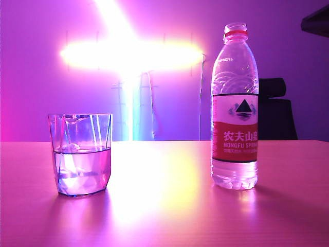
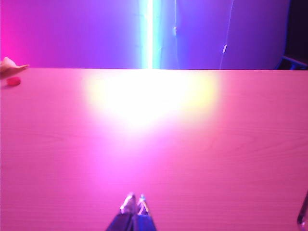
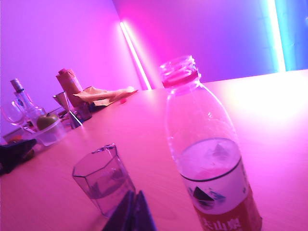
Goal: Pick up the mineral water bottle on the table and pour water into the mug until it's half full.
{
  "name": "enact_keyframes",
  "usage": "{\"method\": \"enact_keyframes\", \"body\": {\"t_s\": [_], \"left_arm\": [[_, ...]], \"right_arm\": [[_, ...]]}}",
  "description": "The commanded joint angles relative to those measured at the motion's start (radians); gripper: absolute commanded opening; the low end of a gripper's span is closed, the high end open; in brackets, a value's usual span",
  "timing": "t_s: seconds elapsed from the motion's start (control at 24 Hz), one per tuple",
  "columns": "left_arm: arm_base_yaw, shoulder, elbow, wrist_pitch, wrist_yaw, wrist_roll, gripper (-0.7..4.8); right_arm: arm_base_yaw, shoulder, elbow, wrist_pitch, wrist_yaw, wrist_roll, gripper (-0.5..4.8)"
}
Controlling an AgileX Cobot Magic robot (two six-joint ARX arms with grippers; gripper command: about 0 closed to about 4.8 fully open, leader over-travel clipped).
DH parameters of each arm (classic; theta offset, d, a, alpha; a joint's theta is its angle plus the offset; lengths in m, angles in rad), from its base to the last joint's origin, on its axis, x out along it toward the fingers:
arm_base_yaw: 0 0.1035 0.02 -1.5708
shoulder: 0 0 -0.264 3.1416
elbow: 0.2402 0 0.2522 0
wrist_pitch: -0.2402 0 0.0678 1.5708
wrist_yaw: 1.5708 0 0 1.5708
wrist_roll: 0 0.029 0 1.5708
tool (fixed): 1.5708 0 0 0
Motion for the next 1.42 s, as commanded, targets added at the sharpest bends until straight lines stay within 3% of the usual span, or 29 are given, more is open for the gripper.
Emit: {"method": "enact_keyframes", "body": {"t_s": [0.04,0.25,0.33,0.46,0.5,0.67,0.79,0.96,1.42], "left_arm": [[0.002,0.002,0.004,0.005,0.004,-0.003,-0.02],[0.002,0.002,0.004,0.005,0.005,-0.003,-0.02],[0.002,0.002,0.004,0.005,0.004,-0.003,-0.02],[0.002,0.002,0.004,0.005,0.004,-0.003,-0.02],[0.002,0.002,0.004,0.005,0.004,-0.003,-0.02],[0.002,0.002,0.004,0.005,0.004,-0.003,-0.02],[0.002,0.002,0.004,0.005,0.004,-0.003,-0.02],[0.002,0.002,0.004,0.005,0.004,-0.003,-0.02],[0.002,0.002,0.004,0.005,0.004,-0.003,-0.02]], "right_arm": [[0.000,-0.002,0.004,0.010,0.000,-0.001,-0.05],[0.000,-0.002,0.004,0.003,0.000,-0.003,-0.05],[-0.001,-0.002,0.004,0.002,0.089,-0.023,-0.06],[-0.029,-0.002,0.003,0.007,0.160,-0.171,-0.06],[-0.079,-0.002,0.003,0.010,0.151,-0.257,-0.06],[-0.211,-0.002,0.003,0.010,0.151,-0.349,-0.06],[-0.413,-0.002,-0.011,0.040,0.110,-0.373,-0.06],[-0.516,-0.002,-0.044,0.093,0.037,-0.377,-0.06],[-0.542,-0.002,-0.044,0.084,0.027,-0.375,-0.06]]}}
